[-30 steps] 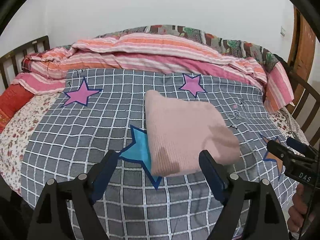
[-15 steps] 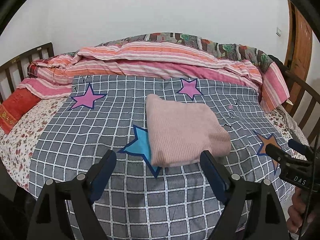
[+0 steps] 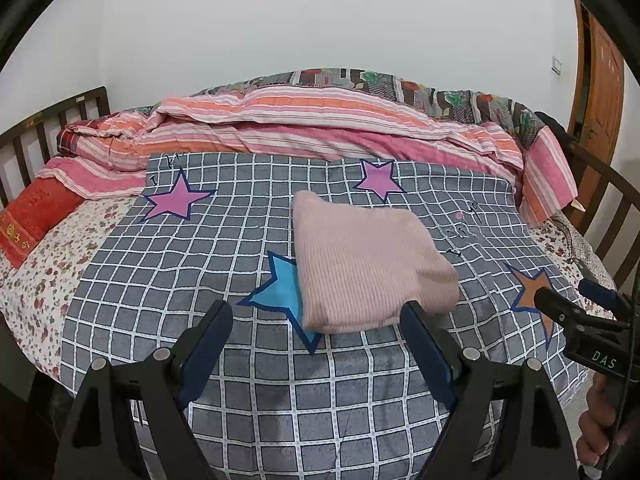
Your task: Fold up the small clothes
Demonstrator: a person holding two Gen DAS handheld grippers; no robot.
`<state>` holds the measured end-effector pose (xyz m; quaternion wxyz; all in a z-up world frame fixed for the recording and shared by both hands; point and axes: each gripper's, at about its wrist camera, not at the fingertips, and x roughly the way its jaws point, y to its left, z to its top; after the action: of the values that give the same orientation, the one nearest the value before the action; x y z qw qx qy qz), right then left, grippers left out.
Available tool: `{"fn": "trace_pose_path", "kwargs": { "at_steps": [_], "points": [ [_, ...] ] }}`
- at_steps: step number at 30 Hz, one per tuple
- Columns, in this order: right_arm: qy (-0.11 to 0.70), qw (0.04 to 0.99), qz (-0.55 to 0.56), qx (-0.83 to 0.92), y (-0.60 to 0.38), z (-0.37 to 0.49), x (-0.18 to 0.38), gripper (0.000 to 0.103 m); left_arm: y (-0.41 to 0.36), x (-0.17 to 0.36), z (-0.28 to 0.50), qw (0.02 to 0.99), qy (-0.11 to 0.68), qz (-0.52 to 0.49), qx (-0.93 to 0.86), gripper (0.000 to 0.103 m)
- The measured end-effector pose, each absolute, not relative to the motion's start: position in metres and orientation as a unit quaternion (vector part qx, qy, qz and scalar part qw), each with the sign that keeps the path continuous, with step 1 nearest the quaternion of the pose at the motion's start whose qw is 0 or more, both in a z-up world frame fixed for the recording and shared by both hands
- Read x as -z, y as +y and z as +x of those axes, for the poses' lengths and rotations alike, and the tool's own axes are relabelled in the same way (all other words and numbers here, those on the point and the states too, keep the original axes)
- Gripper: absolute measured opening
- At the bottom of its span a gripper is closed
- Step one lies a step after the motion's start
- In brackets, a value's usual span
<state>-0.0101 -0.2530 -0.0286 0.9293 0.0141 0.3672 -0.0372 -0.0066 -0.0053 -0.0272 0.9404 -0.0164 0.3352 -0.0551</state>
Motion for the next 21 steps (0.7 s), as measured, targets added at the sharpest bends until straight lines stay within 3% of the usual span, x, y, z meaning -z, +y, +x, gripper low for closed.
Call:
{"fn": "trace_pose_path", "kwargs": {
  "at_steps": [21],
  "points": [
    [0.365,0.93,0.018,0.037,-0.2542,-0.0125,0.0232,0.098,-0.007,0.0256,-0.0076,0.941,0.334,-0.017,0.054,0.085]
  ]
}}
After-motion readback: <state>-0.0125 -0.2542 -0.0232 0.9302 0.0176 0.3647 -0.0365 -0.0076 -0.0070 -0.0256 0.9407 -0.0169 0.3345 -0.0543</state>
